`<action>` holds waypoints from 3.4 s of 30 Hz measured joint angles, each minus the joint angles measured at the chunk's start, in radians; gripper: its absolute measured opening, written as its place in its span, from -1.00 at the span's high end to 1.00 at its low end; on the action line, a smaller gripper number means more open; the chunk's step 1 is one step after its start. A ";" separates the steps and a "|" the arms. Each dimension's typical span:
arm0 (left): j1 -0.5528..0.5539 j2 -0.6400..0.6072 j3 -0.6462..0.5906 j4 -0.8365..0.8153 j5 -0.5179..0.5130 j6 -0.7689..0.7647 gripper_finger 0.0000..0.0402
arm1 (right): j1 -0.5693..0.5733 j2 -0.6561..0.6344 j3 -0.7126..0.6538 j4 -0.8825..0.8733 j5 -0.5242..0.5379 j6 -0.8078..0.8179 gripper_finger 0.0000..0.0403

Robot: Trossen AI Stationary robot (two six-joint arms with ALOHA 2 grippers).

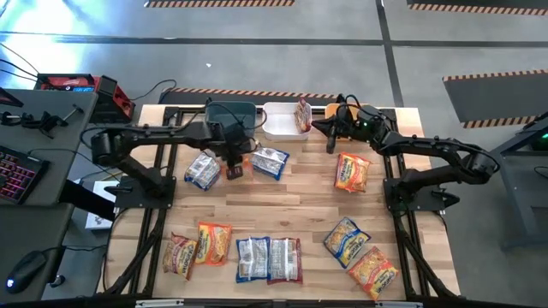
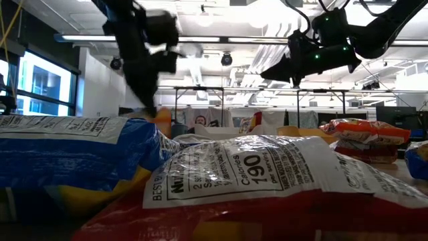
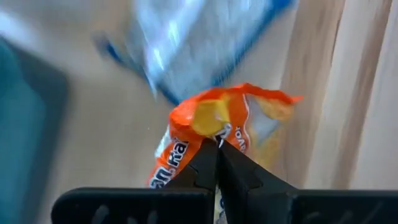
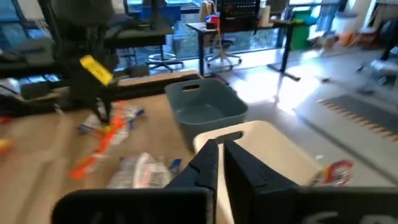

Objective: Sort Maruchan noodles
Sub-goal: Put the top left orange noodle pack into the blue bin

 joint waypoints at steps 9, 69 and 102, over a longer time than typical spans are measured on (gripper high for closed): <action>-0.069 -0.057 0.002 0.308 -0.060 -0.008 1.00 | 0.142 0.117 0.081 -0.036 -0.081 0.148 0.25; -0.040 0.065 -0.300 0.845 0.195 -0.549 0.07 | 0.172 0.575 0.587 -0.977 0.063 0.193 -0.11; 0.048 0.064 -0.052 0.495 0.466 -0.262 -0.11 | 0.377 0.499 0.586 -0.784 0.256 -0.220 1.00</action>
